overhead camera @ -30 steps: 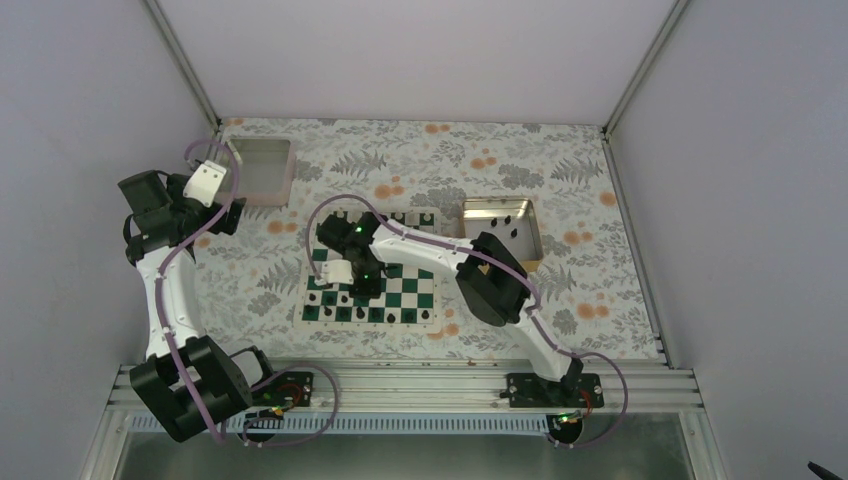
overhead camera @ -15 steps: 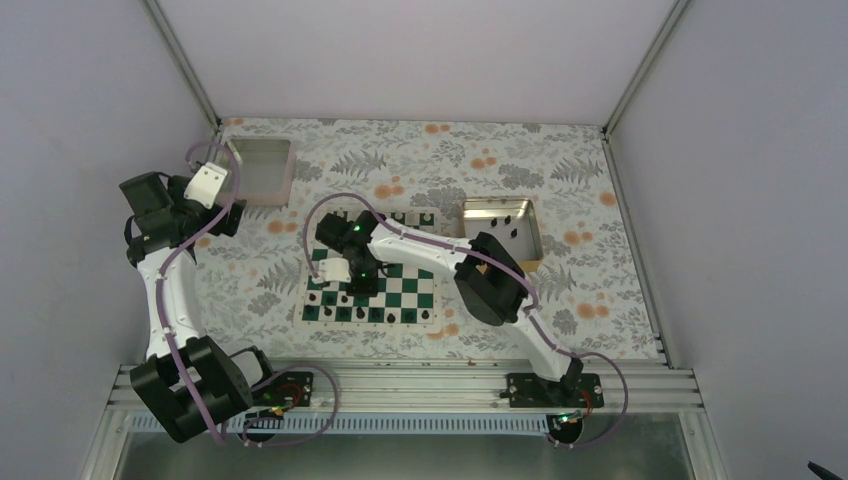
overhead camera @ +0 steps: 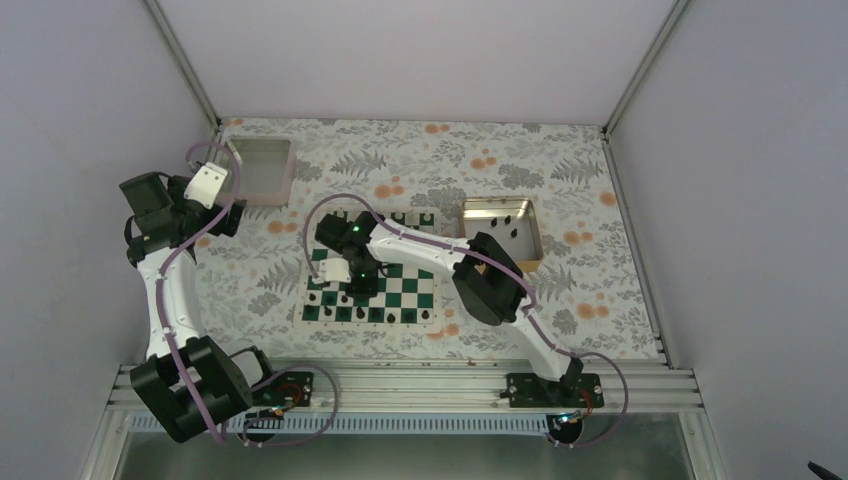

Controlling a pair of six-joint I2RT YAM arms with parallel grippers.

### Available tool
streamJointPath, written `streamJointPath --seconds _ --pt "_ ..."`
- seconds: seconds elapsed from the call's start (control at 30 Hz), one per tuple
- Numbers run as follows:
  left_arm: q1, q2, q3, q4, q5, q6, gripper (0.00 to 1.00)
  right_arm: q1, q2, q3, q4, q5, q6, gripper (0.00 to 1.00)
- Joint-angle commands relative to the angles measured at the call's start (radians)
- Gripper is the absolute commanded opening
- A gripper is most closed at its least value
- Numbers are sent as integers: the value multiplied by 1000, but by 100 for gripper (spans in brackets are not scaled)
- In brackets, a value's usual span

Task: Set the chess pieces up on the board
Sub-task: Place the chess piece on the chessboard, then pick up the chess piece from the storage box.

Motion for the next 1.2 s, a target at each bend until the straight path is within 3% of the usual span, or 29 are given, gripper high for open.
streamJointPath --seconds 0.0,0.17,0.33,0.47,0.63,0.83,1.17 --pt "6 -13 -2 10 0 15 100 -6 -67 43 -9 21 -1 37" --pt "6 -5 15 9 5 8 100 -55 -192 49 -37 10 2 37" --pt "7 1 38 4 14 -3 100 -148 -341 -65 -8 86 12 32" --pt "6 -1 46 0 19 -8 100 -315 -440 -167 3 115 16 29" --pt "6 -4 47 6 23 -14 100 -610 -528 -323 36 140 -16 29" --pt "5 12 51 13 32 -21 100 -793 -510 -443 125 212 -36 29" --pt "4 7 36 14 26 -10 100 -844 -366 -442 200 159 -40 28"
